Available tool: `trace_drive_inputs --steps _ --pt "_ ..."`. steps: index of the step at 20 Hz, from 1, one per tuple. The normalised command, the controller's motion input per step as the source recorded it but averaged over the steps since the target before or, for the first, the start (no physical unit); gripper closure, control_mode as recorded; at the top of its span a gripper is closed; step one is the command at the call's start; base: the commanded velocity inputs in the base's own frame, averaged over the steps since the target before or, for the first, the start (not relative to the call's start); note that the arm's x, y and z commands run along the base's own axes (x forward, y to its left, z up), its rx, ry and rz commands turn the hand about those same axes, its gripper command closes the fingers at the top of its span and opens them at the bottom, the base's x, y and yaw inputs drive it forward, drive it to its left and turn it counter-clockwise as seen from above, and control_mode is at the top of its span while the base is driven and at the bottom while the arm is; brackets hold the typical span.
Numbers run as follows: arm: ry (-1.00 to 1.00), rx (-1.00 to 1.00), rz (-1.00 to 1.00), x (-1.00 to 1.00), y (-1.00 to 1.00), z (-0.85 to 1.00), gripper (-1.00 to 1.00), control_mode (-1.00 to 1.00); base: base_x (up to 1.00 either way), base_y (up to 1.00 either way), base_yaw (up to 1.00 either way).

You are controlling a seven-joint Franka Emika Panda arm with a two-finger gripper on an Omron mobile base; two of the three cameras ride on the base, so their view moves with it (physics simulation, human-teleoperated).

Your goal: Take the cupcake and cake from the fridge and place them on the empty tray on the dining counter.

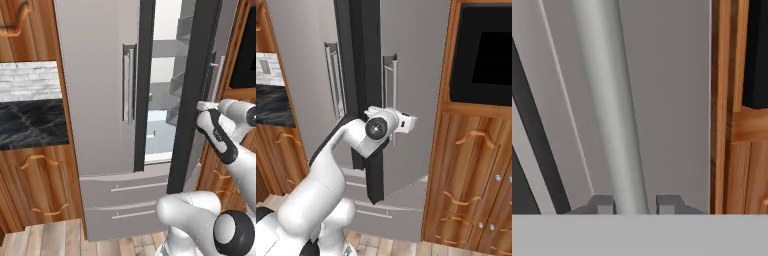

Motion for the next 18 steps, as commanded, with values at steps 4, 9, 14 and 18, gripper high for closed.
trace_drive_inputs --steps 4,9,14,18 --pt "0.10 0.00 0.00 -0.93 -1.00 0.00 1.00 -1.00 0.00 0.00 0.00" --pt "0.09 0.00 0.00 -0.86 -1.00 0.00 1.00 -1.00 0.00 0.00 0.00" --pt "-0.15 -0.02 -0.12 -0.63 -0.52 0.03 -1.00 -1.00 0.00 0.00 0.00" --pt "-0.47 -0.26 -0.16 -1.00 0.91 0.26 -1.00 -1.00 0.00 0.00 0.00"
